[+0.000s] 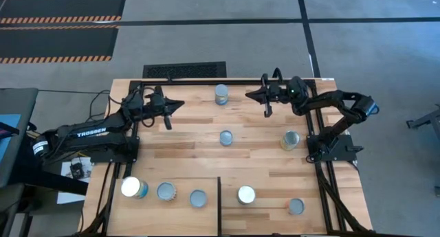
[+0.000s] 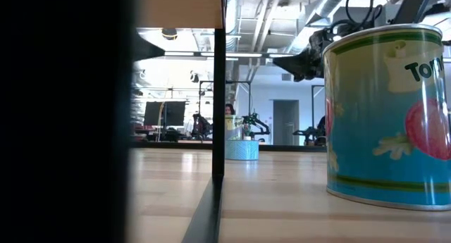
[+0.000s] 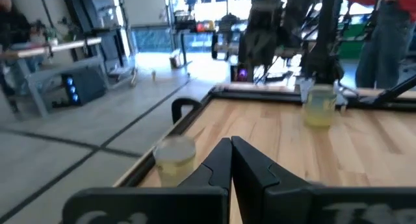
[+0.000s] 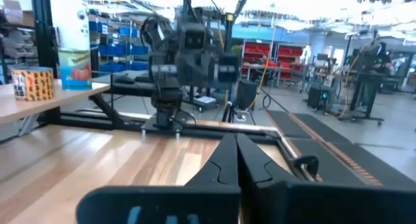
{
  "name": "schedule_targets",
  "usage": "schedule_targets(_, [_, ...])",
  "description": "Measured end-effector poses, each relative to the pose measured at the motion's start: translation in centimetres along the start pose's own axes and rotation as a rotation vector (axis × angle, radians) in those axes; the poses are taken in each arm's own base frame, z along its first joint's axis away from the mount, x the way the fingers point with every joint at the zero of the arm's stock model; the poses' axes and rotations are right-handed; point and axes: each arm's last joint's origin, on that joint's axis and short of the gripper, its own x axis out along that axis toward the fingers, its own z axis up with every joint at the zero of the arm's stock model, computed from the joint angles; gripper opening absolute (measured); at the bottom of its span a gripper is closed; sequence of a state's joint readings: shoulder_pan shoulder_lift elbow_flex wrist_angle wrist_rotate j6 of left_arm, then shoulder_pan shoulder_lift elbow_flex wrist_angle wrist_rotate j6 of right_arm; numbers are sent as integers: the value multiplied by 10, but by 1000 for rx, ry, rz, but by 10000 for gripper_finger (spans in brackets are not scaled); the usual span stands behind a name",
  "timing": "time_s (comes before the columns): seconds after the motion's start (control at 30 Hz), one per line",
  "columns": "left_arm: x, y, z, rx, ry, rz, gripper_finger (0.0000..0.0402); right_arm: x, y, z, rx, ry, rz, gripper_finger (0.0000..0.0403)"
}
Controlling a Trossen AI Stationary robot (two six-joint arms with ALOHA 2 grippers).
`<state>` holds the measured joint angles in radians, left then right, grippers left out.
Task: Pick and place cans onto a shelf
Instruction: Move the canned peas to the middle of the table
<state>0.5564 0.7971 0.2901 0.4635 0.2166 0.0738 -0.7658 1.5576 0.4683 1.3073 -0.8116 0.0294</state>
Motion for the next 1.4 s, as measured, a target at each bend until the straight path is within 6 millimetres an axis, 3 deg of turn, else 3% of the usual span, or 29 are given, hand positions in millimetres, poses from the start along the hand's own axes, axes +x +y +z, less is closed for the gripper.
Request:
schedule_targets(0.37, [0, 2, -6, -95, 60, 71, 0, -1, -1, -6, -6, 48, -36, 2])
schedule_targets(0.77, [0, 2, -2, -81, 16, 56, 0, -26, -1, -13, -4, 37, -100, 2])
schedule_targets(1.4, [2, 1, 4, -10, 50, 11, 0, -12, 13, -14, 24, 32, -29, 5])
